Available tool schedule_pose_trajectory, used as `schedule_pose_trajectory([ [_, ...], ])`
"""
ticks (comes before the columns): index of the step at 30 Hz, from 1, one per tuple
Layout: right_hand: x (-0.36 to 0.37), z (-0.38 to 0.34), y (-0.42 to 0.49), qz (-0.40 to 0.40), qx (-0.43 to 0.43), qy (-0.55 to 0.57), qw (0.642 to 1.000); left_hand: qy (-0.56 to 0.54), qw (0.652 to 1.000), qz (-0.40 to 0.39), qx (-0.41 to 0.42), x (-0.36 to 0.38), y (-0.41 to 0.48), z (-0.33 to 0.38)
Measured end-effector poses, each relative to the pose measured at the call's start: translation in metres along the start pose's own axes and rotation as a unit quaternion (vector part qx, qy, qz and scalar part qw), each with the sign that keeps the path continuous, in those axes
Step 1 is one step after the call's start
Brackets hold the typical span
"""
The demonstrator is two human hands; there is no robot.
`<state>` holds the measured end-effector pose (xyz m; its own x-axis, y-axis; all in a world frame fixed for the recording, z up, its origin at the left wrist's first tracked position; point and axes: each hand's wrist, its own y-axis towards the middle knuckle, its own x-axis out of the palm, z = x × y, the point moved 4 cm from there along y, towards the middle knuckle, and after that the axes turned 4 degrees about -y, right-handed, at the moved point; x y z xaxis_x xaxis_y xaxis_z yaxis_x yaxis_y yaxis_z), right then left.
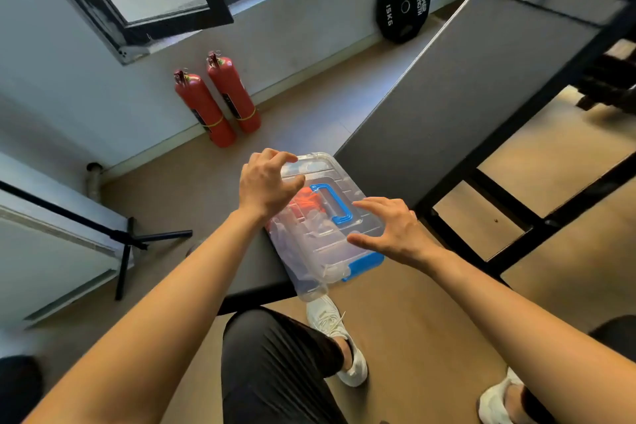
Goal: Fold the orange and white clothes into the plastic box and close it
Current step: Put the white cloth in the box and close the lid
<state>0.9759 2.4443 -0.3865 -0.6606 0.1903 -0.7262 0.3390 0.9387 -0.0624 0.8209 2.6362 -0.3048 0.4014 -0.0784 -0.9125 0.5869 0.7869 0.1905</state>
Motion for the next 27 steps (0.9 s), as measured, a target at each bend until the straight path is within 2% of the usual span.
schedule_pose_trajectory([
  [2,0.011,0.002,0.006,-0.055,0.018,-0.002,0.998,0.015,0.999,-0.039,-0.026,0.004,0.025,-0.013],
  [4,0.026,0.007,0.007,-0.081,0.033,0.059,0.994,0.001,0.995,-0.086,-0.046,0.009,0.046,-0.027],
  [8,0.036,0.014,0.005,-0.045,0.049,0.113,0.991,-0.071,0.978,-0.182,-0.068,0.029,0.064,-0.046],
  [11,0.037,0.015,0.005,-0.035,0.047,0.109,0.992,-0.148,0.968,-0.176,-0.099,0.031,0.064,-0.053],
  [15,0.042,0.017,0.007,-0.030,0.043,0.093,0.994,-0.156,0.960,-0.197,-0.123,0.035,0.066,-0.058],
  [22,0.042,0.021,0.007,-0.028,0.043,0.100,0.994,-0.183,0.976,-0.113,-0.033,0.030,0.058,-0.049],
  [27,0.042,0.020,0.005,-0.025,0.038,0.091,0.995,-0.156,0.983,-0.099,0.000,0.026,0.056,-0.045],
])
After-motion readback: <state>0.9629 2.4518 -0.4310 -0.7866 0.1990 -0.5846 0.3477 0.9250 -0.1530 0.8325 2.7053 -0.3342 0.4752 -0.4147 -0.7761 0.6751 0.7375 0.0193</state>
